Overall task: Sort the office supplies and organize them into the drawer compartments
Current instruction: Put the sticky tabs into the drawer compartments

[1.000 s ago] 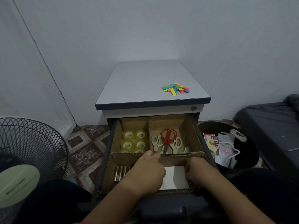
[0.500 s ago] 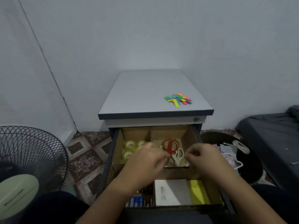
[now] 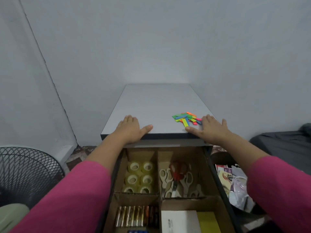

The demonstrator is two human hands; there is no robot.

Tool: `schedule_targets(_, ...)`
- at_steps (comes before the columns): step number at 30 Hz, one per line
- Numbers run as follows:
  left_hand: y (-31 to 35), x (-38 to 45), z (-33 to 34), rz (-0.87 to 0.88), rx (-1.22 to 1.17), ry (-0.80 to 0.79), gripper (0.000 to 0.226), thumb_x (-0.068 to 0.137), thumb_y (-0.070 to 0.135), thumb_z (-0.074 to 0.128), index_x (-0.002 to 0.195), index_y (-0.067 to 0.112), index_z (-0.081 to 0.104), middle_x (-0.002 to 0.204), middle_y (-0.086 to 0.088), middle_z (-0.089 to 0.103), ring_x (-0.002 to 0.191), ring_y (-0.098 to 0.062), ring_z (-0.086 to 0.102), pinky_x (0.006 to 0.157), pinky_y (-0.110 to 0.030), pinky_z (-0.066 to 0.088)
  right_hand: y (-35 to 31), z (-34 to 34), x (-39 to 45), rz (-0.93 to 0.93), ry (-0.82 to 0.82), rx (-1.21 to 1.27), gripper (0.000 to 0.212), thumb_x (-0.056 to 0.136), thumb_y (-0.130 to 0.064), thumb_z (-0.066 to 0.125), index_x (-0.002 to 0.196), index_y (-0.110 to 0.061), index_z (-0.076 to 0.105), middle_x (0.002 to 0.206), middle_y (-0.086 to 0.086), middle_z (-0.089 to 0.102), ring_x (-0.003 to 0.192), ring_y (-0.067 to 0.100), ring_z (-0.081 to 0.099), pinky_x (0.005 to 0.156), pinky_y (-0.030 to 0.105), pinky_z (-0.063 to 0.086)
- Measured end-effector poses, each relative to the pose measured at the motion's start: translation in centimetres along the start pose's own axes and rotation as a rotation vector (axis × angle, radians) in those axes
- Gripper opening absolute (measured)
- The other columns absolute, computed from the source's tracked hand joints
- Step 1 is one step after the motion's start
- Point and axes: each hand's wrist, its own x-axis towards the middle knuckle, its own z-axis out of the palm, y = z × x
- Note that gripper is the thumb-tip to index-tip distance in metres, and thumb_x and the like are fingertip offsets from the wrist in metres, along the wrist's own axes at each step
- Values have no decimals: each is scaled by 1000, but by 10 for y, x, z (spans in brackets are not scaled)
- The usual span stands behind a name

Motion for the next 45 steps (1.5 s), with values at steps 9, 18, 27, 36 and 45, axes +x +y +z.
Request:
schedule_targets(9,4,49,2,7,57,-29,123,69,90,28,152,4,1,160,-14,-5,148,-25,-5,120,-44,3,-40,10,64,-76,-54,-36,106,78,-84,14,152,-8,10,160,9,8,148,23,5,116,56,2)
schedule_targets(18,7,95,6,66,1,62,102,83,79,25,152,7,7,161,-11,2,148,-20,-1,120,-42,3,-76,18,124,-190,-23,36,94,86,-75,21,152,-8,12,160,5,10,148,17,4,116,53,5)
schedule_targets(27,9,104,-2,91,-341,236,55,83,57,61,121,19,51,120,1,55,113,-20,49,97,-36,38,-70,22,131,-298,274,451,54,78,-54,66,122,-25,54,130,-4,52,125,17,44,104,43,34)
schedule_targets(36,3,107,1,143,-350,305,14,91,34,55,99,24,61,111,3,59,106,-18,53,96,-35,40,-69,25,130,-369,421,450,12,81,-36,70,85,-25,73,119,-3,60,119,13,50,103,37,33)
schedule_targets(45,2,112,5,151,-318,337,20,93,28,51,110,24,61,112,1,61,103,-20,54,89,-34,43,-69,26,129,-394,430,395,17,82,-35,70,89,-21,77,116,-1,64,111,17,54,96,36,38)
